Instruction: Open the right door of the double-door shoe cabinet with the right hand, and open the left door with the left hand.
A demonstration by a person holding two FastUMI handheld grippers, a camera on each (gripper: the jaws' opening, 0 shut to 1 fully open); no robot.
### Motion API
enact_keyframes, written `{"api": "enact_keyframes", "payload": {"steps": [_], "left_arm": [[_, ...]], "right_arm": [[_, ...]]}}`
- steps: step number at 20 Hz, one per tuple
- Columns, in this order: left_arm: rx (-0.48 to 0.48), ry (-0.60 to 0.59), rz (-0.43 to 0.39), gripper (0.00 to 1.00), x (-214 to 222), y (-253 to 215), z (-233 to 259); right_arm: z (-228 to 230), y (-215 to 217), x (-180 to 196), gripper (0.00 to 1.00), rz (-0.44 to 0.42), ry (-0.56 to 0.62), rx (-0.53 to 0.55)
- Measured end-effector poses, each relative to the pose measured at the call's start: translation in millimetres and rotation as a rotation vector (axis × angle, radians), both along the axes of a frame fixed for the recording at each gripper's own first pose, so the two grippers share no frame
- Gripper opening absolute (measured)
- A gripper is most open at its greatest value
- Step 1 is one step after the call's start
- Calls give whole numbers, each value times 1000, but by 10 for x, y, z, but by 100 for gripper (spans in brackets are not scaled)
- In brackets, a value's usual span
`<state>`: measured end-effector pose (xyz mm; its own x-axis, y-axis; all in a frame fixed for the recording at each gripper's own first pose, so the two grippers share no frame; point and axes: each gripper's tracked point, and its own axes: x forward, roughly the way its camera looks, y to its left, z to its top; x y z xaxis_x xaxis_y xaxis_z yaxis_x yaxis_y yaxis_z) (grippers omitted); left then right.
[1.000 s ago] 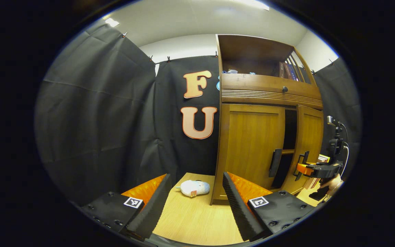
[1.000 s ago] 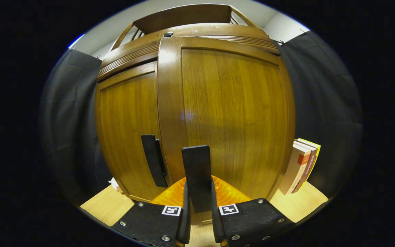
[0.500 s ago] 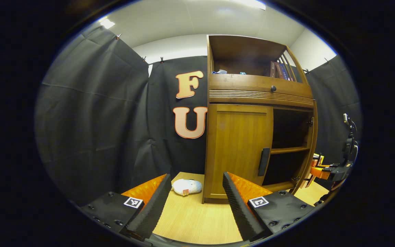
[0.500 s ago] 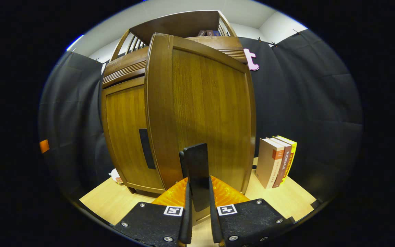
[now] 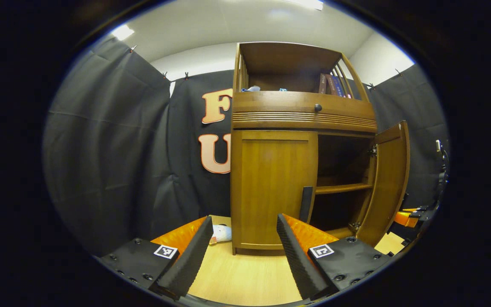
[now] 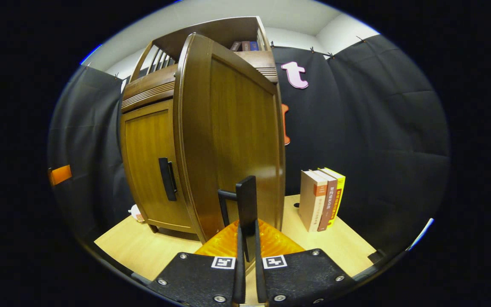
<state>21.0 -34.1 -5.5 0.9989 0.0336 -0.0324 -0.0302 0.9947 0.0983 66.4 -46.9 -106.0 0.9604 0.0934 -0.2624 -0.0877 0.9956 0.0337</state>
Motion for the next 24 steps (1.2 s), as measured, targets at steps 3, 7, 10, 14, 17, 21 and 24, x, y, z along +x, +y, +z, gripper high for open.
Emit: {"api": "enact_keyframes", "payload": {"steps": [3,7,10,14,17,21,24], "left_arm": [[-6,7,-14,93,94,-260,-30],[-10,36,-34,93,233,-619,-102],[-20,44,-63,93,382,-879,-166],[-14,18,-83,93,688,-1059,-158],[-9,12,-85,93,948,-1184,-208],[-27,35,-104,93,1301,-1378,-417],[-16,48,-99,93,1597,-1452,-559]], "right_arm": [[18,-204,-43,7,7,8,-7],[40,-454,-68,6,23,13,-10],[47,-617,-61,6,40,19,-2],[54,-856,-89,6,50,29,-9],[37,-1082,-110,6,21,30,-14],[72,-1432,-143,6,-29,20,-16],[131,-1556,-184,4,-39,15,7]]}}
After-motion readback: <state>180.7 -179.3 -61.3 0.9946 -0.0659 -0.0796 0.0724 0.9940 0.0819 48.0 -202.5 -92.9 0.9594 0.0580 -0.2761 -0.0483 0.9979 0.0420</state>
